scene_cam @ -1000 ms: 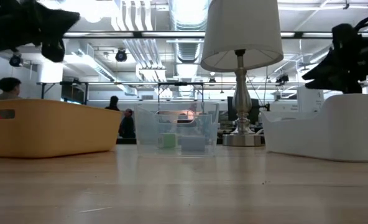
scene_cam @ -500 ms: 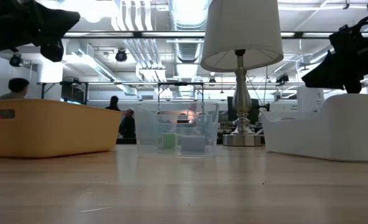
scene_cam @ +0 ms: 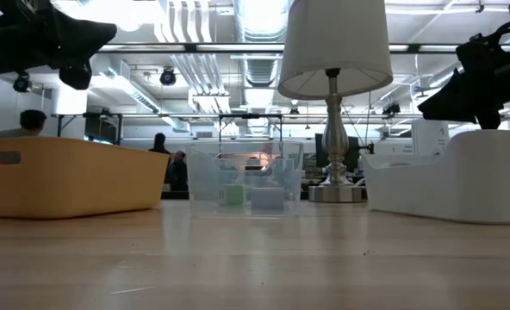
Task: Pick and place items into bin
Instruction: Return to Home Position
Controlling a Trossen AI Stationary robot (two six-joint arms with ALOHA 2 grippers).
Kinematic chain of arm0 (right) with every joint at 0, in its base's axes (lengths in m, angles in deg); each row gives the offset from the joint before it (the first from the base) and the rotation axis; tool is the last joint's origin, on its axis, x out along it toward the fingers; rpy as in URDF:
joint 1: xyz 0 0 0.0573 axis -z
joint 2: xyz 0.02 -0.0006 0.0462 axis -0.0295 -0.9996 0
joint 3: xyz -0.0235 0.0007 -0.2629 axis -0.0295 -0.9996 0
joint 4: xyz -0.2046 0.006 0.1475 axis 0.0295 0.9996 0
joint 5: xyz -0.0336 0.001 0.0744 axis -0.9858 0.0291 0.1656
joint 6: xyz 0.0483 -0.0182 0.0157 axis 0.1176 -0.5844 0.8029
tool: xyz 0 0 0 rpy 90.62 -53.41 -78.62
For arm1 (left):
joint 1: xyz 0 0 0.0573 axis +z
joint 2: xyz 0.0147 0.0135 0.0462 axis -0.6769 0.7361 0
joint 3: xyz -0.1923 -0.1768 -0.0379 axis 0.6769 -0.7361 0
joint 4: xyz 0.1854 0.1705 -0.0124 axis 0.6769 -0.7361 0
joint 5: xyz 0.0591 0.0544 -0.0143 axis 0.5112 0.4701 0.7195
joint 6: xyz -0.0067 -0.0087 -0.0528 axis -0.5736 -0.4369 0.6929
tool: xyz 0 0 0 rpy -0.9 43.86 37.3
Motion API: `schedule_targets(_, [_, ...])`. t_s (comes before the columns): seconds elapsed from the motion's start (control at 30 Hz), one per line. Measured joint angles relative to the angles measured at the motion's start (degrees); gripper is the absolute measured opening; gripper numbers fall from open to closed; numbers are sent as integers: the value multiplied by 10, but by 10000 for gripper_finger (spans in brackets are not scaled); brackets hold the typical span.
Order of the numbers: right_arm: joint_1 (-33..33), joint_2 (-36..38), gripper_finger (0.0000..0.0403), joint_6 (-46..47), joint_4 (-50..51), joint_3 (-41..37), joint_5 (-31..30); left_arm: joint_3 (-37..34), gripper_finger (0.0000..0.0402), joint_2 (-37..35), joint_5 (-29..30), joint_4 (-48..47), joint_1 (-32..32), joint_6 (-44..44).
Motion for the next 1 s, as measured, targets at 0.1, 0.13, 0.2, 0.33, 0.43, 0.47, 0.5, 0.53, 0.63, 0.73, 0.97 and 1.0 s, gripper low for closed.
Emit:
schedule_targets(0.1, [0,6,123,-5,25,2,-5,0,2,8,0,0,0,0])
schedule_targets(0.13, [0,13,123,-4,43,2,-14,0,2,10,0,-1,0,0])
schedule_targets(0.2, [0,16,123,-1,47,4,-24,0,2,16,0,2,0,0])
schedule_targets(0.33, [0,20,123,-4,51,4,-21,0,2,25,0,1,0,0])
schedule_targets(0.43, [0,20,123,-43,47,5,29,0,2,29,0,0,0,0])
schedule_targets(0.47, [2,20,123,-52,41,5,60,0,2,31,0,2,0,0])
schedule_targets(0.5, [7,20,123,-68,35,5,98,0,2,32,0,0,0,0])
schedule_targets(0.53, [12,20,123,-87,24,3,139,-1,2,32,0,-2,0,0])
schedule_targets(0.63, [36,20,123,-187,-36,-10,254,-1,2,35,0,1,0,0])
schedule_targets(0.73, [53,20,123,-278,-142,-30,352,-1,2,35,0,0,0,0])
schedule_targets(0.97, [53,20,123,-543,-438,-85,442,-1,2,41,0,-1,0,0])
schedule_targets(1.0, [51,20,123,-532,-436,-84,450,-1,2,40,0,-1,0,0])
